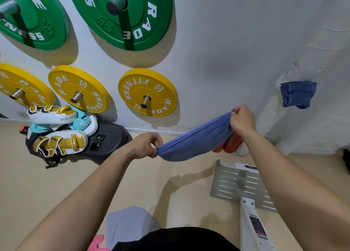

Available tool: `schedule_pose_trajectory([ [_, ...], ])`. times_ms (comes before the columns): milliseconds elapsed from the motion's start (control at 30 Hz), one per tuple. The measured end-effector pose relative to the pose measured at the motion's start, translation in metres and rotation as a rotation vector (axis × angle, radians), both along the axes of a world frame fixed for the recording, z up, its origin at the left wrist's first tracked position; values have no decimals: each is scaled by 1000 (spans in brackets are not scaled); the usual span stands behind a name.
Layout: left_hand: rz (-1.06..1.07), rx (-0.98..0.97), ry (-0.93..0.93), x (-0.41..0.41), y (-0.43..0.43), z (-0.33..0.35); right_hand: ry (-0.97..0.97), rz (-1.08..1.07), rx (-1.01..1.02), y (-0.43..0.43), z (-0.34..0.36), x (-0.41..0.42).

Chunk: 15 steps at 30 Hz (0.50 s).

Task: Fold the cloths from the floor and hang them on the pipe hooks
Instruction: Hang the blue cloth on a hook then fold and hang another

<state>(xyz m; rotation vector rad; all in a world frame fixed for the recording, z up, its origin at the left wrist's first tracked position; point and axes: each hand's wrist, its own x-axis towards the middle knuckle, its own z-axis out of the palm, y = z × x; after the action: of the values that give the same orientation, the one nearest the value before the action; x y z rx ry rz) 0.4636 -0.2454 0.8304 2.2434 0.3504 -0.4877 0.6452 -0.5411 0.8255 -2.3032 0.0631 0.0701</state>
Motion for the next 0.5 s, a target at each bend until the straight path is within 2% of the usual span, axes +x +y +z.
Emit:
schedule_pose_trajectory([
  [167, 136, -144, -120, 1, -10, 2, -5, -51, -11, -5, -2, 2],
  [300, 293, -182, -225, 7, -11, 0, 21, -37, 9, -12, -4, 5],
  [400, 348, -132, -248, 12, -14, 1, 27, -32, 32, -15, -4, 7],
  [500, 269, 10, -258, 18, -15, 1, 42, -34, 37, -20, -6, 10],
])
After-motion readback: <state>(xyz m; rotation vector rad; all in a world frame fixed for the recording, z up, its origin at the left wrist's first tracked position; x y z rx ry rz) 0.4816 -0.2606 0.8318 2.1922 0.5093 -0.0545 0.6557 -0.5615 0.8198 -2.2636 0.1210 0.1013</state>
